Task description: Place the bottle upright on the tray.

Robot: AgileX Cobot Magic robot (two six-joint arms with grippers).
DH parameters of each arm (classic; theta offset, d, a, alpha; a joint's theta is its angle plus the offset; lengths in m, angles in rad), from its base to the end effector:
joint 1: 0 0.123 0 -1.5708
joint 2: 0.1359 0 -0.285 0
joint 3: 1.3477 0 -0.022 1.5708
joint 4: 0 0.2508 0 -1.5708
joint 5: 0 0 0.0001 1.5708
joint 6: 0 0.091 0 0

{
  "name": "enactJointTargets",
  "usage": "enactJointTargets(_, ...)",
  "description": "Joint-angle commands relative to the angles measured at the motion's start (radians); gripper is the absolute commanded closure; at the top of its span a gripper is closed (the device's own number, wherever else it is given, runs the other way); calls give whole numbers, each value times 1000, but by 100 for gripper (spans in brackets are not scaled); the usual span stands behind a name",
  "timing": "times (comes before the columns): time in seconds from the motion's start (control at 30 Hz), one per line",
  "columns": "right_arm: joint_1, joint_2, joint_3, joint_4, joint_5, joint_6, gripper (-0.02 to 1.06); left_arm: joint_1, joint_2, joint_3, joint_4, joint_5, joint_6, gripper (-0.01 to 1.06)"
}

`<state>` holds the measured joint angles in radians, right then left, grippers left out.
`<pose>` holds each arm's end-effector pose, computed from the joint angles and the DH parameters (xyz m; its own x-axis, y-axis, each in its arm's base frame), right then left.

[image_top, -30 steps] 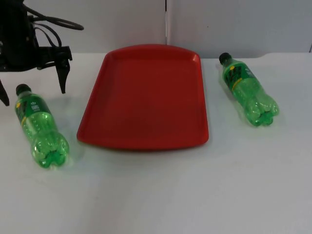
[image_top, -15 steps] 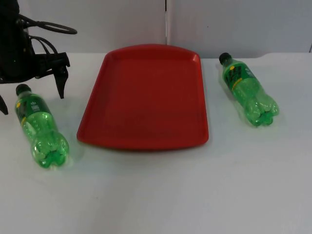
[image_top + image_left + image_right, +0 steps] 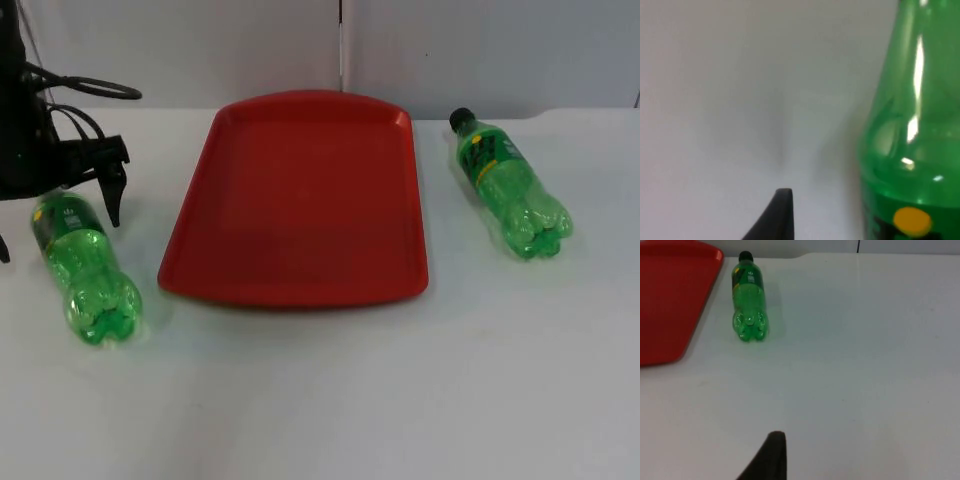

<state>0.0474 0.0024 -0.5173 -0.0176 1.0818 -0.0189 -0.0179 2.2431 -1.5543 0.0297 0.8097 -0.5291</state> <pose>-0.0073 -0.0018 0.2804 -0.4599 -0.0490 -0.8866 -0.0461 0.9984 -0.0313 0.4396 -0.0059 0.1062 -0.8692 -0.4714 -0.1492 -0.4680 0.8817 -0.0589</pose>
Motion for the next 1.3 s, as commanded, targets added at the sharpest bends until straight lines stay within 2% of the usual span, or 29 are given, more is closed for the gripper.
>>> enactJointTargets(0.0, -6, -2, 2, 3, -5, 3, -1, 0, -4, 1, -14, -25, 10, 0)
enactJointTargets(0.7, -6, -2, 2, 3, -5, 3, -1, 0, 81, -29, -10, -51, 28, 0)
enactJointTargets(0.77, -6, -2, 2, 3, -5, 3, -1, 0, 81, -29, -30, -53, 28, 3)
enactJointTargets(0.83, -6, -2, 2, 3, -5, 3, -1, 0, 81, -29, -41, -53, 28, 12)
enactJointTargets(0.87, -6, -2, 2, 3, -5, 3, -1, 0, 81, -29, -41, -53, 28, 12)
enactJointTargets(0.93, -6, -2, 2, 3, -5, 3, -1, 0, 81, -29, -43, -51, 15, 29)
enactJointTargets(1.0, -6, -2, 2, 3, -5, 3, -1, 0, 81, -29, -48, -48, -18, 55)
enactJointTargets(1.03, -6, -2, 2, 3, -5, 3, -1, 0, 81, -29, -48, -48, -18, 55)
enactJointTargets(1.1, -6, -2, 2, 1, -5, 3, -1, 0, 81, -29, -48, -50, -2, 83)
enactJointTargets(1.13, -6, -2, 2, 1, -5, 3, -1, -5, 81, -29, -48, -55, 10, 105)
enactJointTargets(1.27, -6, -2, 2, 1, -5, 3, -1, -12, 81, -29, -72, -58, 20, 105)
